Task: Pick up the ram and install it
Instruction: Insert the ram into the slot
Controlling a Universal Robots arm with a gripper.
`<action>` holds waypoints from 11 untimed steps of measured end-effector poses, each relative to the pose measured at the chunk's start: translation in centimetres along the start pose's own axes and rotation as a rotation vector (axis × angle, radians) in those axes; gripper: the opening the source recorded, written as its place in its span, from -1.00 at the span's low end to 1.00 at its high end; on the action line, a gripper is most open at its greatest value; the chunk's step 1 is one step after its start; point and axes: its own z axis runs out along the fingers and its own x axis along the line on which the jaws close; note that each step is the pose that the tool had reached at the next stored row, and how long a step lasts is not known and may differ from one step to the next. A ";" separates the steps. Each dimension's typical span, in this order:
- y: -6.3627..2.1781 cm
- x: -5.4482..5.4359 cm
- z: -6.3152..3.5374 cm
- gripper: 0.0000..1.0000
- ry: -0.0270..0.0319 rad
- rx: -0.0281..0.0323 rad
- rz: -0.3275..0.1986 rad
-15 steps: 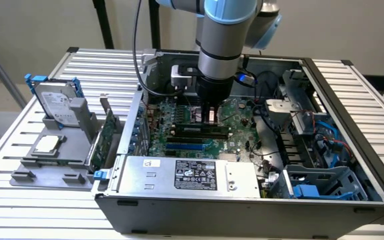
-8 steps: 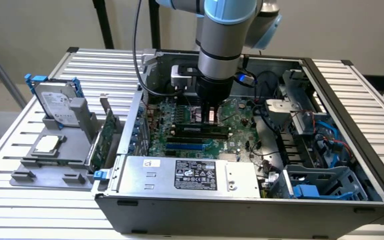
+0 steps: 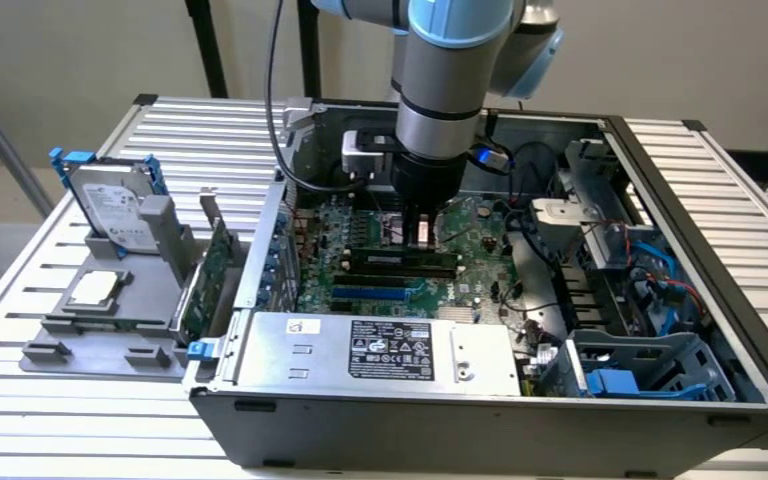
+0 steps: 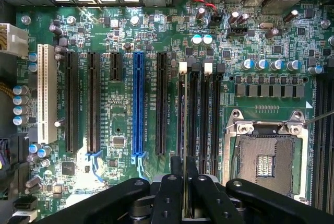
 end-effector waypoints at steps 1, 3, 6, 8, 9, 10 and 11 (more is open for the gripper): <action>0.00 0.0 0.04 -0.73 -0.0002 0.0005 0.000; -0.01 0.0 0.09 -0.73 -0.0001 0.0013 0.000; -0.01 0.0 0.15 -0.73 0.0001 0.0019 0.000; -0.01 0.0 0.18 -0.73 -0.0001 0.0020 0.000; -0.01 0.0 0.20 -0.73 -0.0001 0.0020 0.000; -0.01 0.0 0.21 -0.73 0.0000 0.0020 0.000; -0.01 0.0 0.23 -0.73 0.0000 0.0020 0.000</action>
